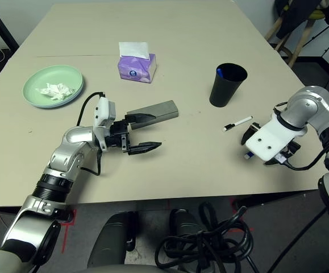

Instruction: Organize and tidy the items on the table.

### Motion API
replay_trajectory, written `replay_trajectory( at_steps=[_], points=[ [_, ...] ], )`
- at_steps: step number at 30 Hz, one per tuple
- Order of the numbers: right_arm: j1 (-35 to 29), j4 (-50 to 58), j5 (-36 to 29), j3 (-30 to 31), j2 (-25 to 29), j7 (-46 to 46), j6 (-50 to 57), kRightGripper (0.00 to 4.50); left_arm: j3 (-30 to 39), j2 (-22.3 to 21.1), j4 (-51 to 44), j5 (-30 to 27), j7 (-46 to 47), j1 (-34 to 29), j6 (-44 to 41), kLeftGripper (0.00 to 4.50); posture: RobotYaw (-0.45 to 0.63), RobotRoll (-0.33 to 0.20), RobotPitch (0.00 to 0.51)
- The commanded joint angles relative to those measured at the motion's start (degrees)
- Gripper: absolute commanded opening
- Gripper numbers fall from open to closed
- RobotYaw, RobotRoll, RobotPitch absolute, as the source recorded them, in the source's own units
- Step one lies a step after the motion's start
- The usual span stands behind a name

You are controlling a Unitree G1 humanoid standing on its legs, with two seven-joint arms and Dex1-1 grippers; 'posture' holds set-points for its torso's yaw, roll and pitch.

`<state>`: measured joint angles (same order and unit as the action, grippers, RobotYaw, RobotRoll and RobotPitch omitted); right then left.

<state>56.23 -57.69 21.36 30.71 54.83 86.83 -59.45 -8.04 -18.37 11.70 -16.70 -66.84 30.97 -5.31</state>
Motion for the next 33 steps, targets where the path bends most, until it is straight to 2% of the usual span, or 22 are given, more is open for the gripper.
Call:
replay_trajectory(
  at_steps=[1,9,13,21,22,25,27,30,31,33],
  points=[
    [-0.91,-1.61,2.18,0.70,-0.23,-2.51,-1.12,4.50,-1.03,-0.32,-1.00,0.20,-0.05,-0.37,0.52,4.48,0.10,0.000,0.158],
    [-1.07,-2.84,3.56,0.97,-1.04,-4.56,-1.96,4.50,-1.06,-0.49,-1.33,0.22,0.02,-0.65,0.57,4.48,0.10,0.000,0.153],
    [-0.58,-3.13,2.81,0.81,-1.72,-3.94,-1.79,3.55,-1.05,-0.53,-1.24,0.26,0.07,-0.61,0.60,4.50,0.11,0.000,0.150],
    [0.55,-2.76,0.85,0.49,-2.49,-1.46,-1.09,0.57,-1.08,-0.38,-0.92,0.32,0.22,-0.36,0.62,4.50,0.10,0.000,0.146],
    [0.64,-2.59,0.42,0.37,-2.51,-0.97,-0.92,0.42,-1.08,-0.39,-0.88,0.34,0.23,-0.34,0.63,4.50,0.10,0.000,0.146],
    [0.71,-1.83,-2.74,-0.53,-2.64,2.62,0.91,0.42,-1.05,-0.44,-0.74,0.38,0.23,-0.27,0.59,4.50,0.10,0.000,0.141],
    [0.05,2.34,-11.18,2.46,-0.80,5.12,8.26,0.42,-0.97,-0.54,-0.63,0.31,0.17,-0.19,0.42,4.50,0.09,0.000,0.139],
    [-2.16,21.94,-33.56,12.17,8.60,5.67,33.29,0.42,-0.83,-0.73,-0.28,0.18,-0.04,0.00,0.36,4.50,0.09,0.000,0.136],
    [-2.46,27.69,-39.73,13.63,11.08,5.67,40.52,0.42,-0.82,-0.79,-0.15,0.13,-0.09,0.04,0.39,4.50,0.09,0.000,0.136],
    [-3.15,36.59,-50.35,12.05,13.36,5.67,53.34,0.42,-0.83,-0.94,0.15,0.08,-0.30,0.05,0.49,4.50,0.08,0.000,0.133]
  ],
)
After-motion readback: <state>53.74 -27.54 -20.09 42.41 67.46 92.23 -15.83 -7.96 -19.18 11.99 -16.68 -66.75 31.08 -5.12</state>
